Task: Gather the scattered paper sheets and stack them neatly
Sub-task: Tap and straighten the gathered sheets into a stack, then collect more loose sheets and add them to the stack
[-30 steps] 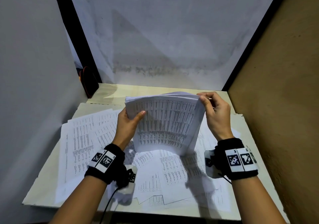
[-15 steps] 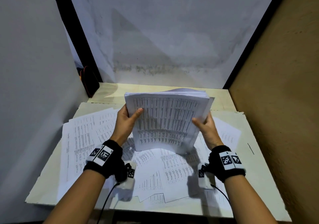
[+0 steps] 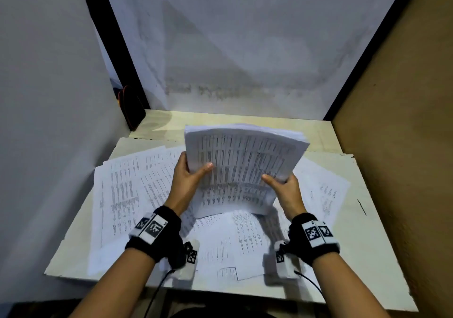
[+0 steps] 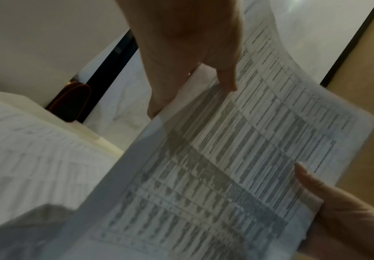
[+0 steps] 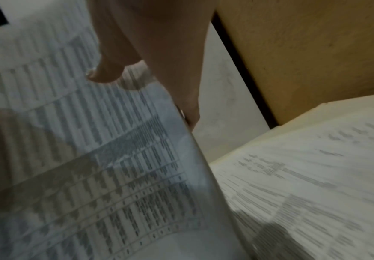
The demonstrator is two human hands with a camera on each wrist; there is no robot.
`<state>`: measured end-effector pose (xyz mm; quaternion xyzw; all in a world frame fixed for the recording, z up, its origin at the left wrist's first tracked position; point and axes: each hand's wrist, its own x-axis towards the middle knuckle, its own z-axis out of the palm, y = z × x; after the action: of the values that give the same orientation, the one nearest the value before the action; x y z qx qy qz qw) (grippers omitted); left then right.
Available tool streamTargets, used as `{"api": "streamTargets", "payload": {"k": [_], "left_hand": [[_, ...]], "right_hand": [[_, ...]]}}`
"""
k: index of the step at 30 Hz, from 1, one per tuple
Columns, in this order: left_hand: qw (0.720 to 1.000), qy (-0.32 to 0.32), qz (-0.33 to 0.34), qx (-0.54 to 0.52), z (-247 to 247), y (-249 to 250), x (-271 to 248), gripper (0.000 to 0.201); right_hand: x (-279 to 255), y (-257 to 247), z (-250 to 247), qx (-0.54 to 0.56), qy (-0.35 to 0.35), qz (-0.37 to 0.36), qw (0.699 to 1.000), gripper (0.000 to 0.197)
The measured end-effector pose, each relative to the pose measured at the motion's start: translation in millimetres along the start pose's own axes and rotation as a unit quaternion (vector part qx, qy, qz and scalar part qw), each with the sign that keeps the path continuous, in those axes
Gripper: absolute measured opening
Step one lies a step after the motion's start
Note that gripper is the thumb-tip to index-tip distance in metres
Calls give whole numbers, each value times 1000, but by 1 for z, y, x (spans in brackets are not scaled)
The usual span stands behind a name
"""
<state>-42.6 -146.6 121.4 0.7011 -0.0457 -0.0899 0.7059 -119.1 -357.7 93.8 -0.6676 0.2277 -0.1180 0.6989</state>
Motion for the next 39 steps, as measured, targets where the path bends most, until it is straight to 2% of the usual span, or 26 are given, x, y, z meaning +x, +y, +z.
{"api": "streamTargets", "payload": {"k": [2, 4, 6, 9, 11, 14, 16, 18, 20, 22, 25, 26, 27, 29, 31, 32, 35, 38, 39], "left_hand": [[999, -2, -34, 5, -2, -10, -2, 50], [997, -22, -70, 30, -1, -20, -4, 48], [995, -37, -85, 40, 0, -28, -6, 41], [995, -46, -75, 44, -3, -26, -3, 28], [989, -89, -66, 97, -8, -21, 1, 15], [972, -150, -48, 174, -8, -12, 6, 22], [968, -140, -29, 206, -4, -10, 11, 26], [970, -100, -27, 222, -2, -15, 16, 30], [970, -59, -46, 232, -8, -30, 20, 29], [965, -35, -67, 251, -22, -48, 19, 33], [956, -14, -108, 271, -48, -74, 15, 35], [954, -9, -116, 277, -55, -78, 13, 36], [952, -5, -122, 282, -60, -83, 11, 37], [950, 1, -130, 285, -65, -90, 10, 40], [949, 0, -140, 282, -65, -94, 10, 41], [950, -2, -142, 278, -64, -96, 10, 41], [951, -11, -143, 272, -61, -98, 12, 40], [954, -18, -143, 263, -61, -98, 14, 39], [955, -18, -143, 260, -61, -98, 15, 39]], "right_hand": [[-2, 8, 2, -11, -19, 38, 999, 38], [-5, 14, 7, -30, -35, 62, 997, 19], [-4, 16, 11, -44, -17, 60, 997, 4], [5, 3, 8, -47, -4, 34, 998, 8], [12, -11, 3, -37, -5, 17, 999, 13], [24, -26, -4, -26, -8, -4, 1000, 7], [34, -27, -7, -43, -11, -2, 999, 7], [41, -19, -13, -78, -24, 23, 996, 10], [50, 5, -35, -111, -34, 92, 989, 12], [58, 37, -75, -178, 19, 184, 966, 34], [62, 75, -141, -353, 118, 306, 877, 55], [59, 79, -154, -359, 159, 339, 855, 62], [58, 80, -160, -339, 197, 358, 847, 66], [59, 77, -155, -302, 214, 360, 857, 62], [61, 77, -136, -295, 180, 356, 868, 51], [62, 83, -126, -289, 165, 352, 875, 54], [61, 87, -100, -258, 128, 340, 895, 78], [58, 87, -88, -261, 79, 342, 899, 87], [54, 86, -82, -262, 57, 343, 900, 83]]}}
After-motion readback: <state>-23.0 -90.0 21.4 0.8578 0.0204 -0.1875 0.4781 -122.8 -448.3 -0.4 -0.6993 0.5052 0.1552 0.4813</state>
